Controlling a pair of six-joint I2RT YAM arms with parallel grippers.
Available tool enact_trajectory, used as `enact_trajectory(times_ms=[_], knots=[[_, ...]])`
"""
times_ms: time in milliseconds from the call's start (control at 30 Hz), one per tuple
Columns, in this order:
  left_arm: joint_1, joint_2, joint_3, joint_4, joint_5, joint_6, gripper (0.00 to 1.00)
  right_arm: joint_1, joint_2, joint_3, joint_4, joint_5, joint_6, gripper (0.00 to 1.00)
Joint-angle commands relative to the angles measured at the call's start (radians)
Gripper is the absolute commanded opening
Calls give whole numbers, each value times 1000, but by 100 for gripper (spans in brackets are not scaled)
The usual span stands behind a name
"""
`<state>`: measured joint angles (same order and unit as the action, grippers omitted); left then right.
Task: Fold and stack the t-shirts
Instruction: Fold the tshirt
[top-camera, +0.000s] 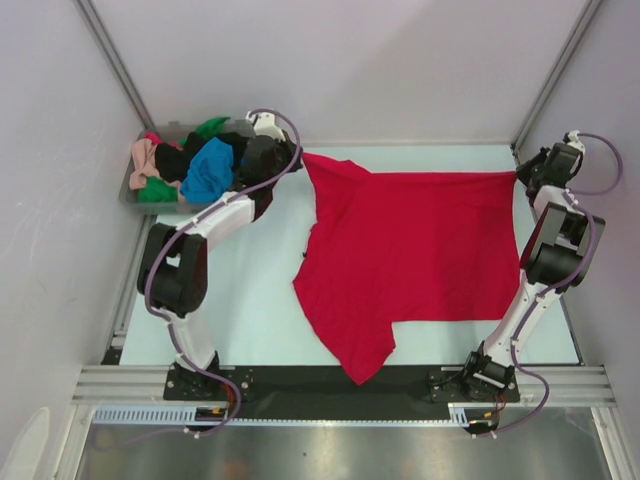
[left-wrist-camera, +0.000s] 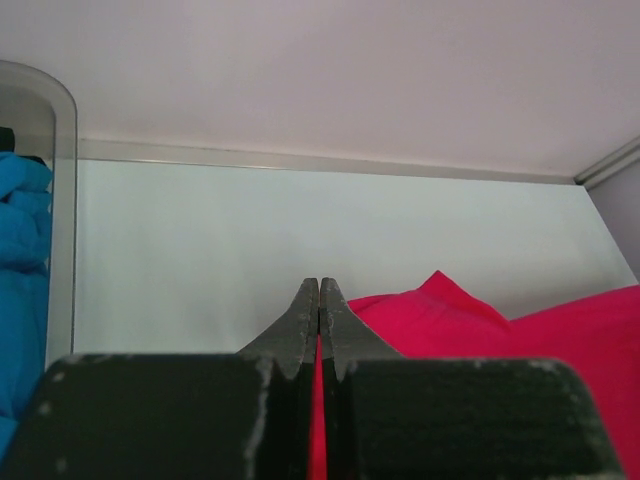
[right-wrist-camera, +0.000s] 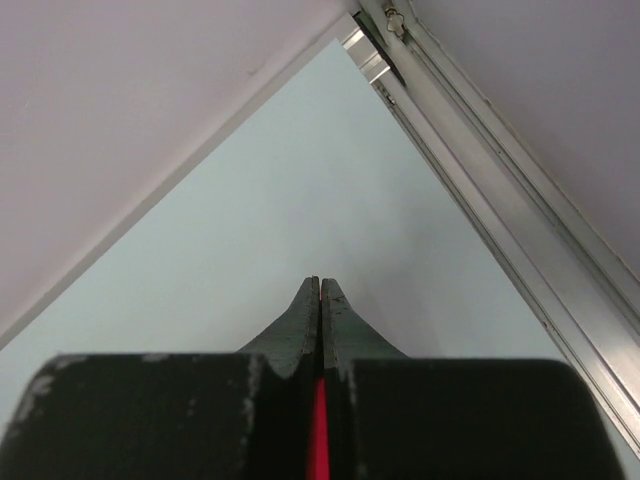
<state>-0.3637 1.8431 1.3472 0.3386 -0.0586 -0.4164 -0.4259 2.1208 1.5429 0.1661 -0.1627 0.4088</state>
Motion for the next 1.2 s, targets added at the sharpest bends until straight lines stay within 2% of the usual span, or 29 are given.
enact_trajectory(times_ms=[0,133,433,1167], knots=[[12,-74,-12,62,49,51,0,-2,-37,-4,24,-5,-37,0],[12,-148,-121,79,100,73,0,-5,-97,-76,33,-4,-70,0],[9,-321,-341,114,121,148,0,-30,-232,-262,82,-17,-102,0],[-49,-493,-595,88,144,234,0,-89,-464,-624,96,38,-130,0]])
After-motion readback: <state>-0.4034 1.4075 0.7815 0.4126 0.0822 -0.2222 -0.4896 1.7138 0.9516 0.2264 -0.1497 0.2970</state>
